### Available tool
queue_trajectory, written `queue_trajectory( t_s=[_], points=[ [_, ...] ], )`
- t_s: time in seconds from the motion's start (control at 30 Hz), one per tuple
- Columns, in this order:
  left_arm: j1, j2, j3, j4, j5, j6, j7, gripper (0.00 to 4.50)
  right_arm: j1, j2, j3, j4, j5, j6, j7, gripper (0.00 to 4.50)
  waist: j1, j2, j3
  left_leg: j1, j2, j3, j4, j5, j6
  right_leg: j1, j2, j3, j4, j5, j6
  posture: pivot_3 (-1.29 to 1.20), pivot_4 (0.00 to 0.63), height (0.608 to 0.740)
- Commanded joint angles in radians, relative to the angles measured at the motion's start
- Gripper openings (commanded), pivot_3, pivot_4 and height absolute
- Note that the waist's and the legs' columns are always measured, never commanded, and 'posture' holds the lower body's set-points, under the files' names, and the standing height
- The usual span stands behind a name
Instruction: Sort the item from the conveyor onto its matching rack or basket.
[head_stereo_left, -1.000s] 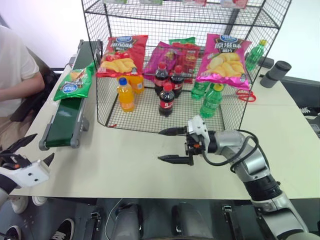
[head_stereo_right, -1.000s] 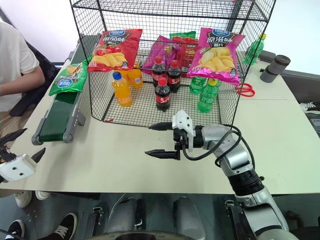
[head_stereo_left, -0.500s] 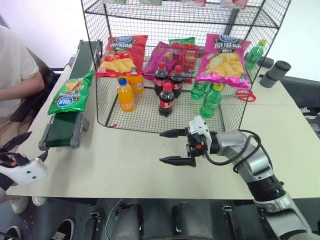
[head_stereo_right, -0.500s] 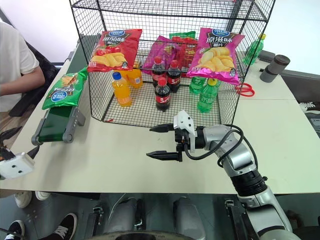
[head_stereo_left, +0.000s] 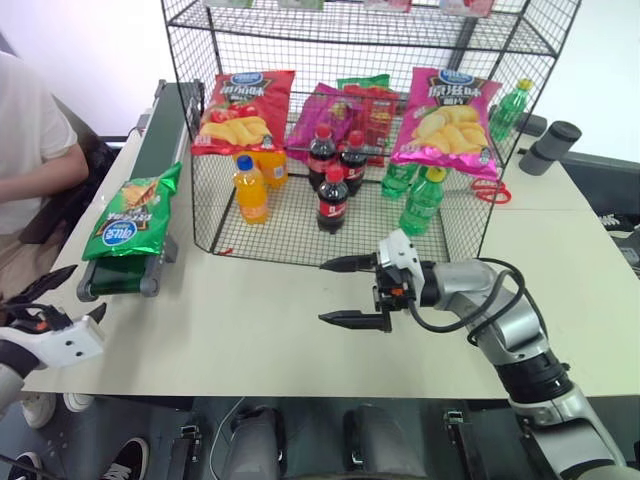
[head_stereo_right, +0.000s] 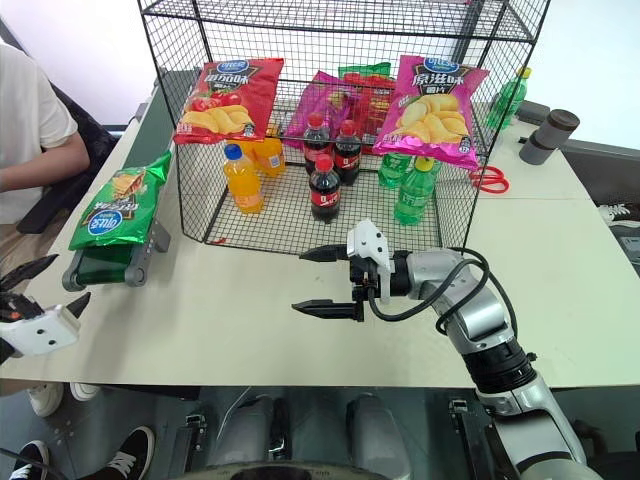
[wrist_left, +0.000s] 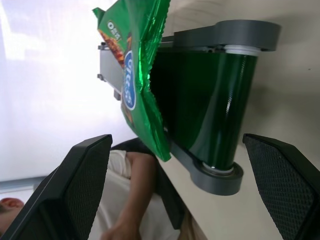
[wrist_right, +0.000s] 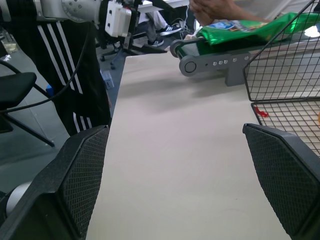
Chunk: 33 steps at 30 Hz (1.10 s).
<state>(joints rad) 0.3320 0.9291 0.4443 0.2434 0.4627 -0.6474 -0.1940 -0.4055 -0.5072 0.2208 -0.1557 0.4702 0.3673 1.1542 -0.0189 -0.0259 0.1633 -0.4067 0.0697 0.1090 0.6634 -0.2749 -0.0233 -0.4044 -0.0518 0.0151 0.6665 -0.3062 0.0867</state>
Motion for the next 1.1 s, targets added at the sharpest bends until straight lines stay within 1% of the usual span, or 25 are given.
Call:
queue_trajectory(
  t_s=[0.03, 0.7, 0.73, 0.77, 0.83, 1.0, 1.03, 1.1],
  points=[
    [-0.016, 0.023, -0.005, 0.006, -0.005, -0.013, 0.025, 4.50, 0.001, -0.001, -0.015, -0.041, -0.006, -0.024, -0.005, 4.48, 0.000, 0.000, 0.000, 0.000, 0.000, 0.000, 0.000, 0.000, 0.000, 0.000, 0.000, 0.000, 0.000, 0.000, 0.000, 0.00, 0.150, 0.740],
    [-0.076, 0.030, -0.085, 0.001, -0.025, -0.003, 0.013, 4.50, 0.012, 0.001, -0.016, -0.048, -0.013, -0.024, -0.022, 4.48, 0.002, 0.000, 0.000, 0.000, 0.000, 0.001, 0.000, 0.000, 0.000, 0.000, 0.001, 0.000, 0.000, 0.000, 0.000, 0.00, 0.150, 0.740],
    [-0.079, 0.027, -0.089, 0.003, -0.031, -0.003, 0.009, 3.95, 0.012, 0.000, -0.016, -0.047, -0.013, -0.025, -0.022, 4.50, 0.002, 0.000, 0.000, 0.000, 0.000, 0.001, 0.000, 0.000, 0.000, 0.000, 0.001, 0.000, 0.000, 0.000, 0.000, 0.00, 0.150, 0.740],
    [-0.080, 0.025, -0.093, 0.004, -0.032, -0.002, 0.007, 3.73, 0.012, 0.000, -0.017, -0.047, -0.013, -0.025, -0.022, 4.50, 0.002, 0.000, 0.000, 0.000, 0.000, 0.001, 0.000, 0.000, 0.000, 0.000, 0.001, 0.000, 0.000, 0.000, 0.000, 0.00, 0.150, 0.740],
    [-0.080, 0.019, -0.096, -0.001, -0.037, 0.004, 0.007, 2.79, 0.012, -0.002, -0.017, -0.046, -0.013, -0.026, -0.022, 4.50, 0.002, 0.000, 0.000, 0.000, 0.000, 0.001, 0.000, 0.000, 0.000, 0.000, 0.001, 0.000, 0.000, 0.000, 0.000, 0.00, 0.150, 0.740],
    [-0.075, 0.016, -0.096, -0.024, -0.065, 0.015, -0.007, 0.25, 0.008, -0.003, -0.021, -0.041, -0.017, -0.031, -0.026, 4.50, 0.002, 0.000, 0.000, 0.000, -0.001, 0.001, 0.000, 0.000, 0.000, 0.000, 0.001, 0.000, 0.000, 0.000, 0.000, 0.00, 0.150, 0.740],
    [-0.073, 0.016, -0.093, -0.033, -0.074, 0.016, -0.012, 0.08, 0.007, -0.002, -0.021, -0.040, -0.018, -0.032, -0.025, 4.50, 0.002, 0.000, 0.000, 0.000, 0.000, 0.001, 0.000, 0.000, 0.000, 0.000, 0.001, 0.000, 0.000, 0.000, 0.000, 0.00, 0.150, 0.740],
    [-0.071, 0.019, -0.089, -0.041, -0.087, 0.016, -0.017, 0.08, 0.006, -0.002, -0.020, -0.038, -0.018, -0.034, -0.026, 4.50, 0.002, 0.000, 0.000, 0.000, 0.000, 0.001, 0.000, 0.000, 0.000, 0.000, 0.001, 0.000, 0.000, 0.000, 0.000, 0.00, 0.150, 0.740]
  ],
)
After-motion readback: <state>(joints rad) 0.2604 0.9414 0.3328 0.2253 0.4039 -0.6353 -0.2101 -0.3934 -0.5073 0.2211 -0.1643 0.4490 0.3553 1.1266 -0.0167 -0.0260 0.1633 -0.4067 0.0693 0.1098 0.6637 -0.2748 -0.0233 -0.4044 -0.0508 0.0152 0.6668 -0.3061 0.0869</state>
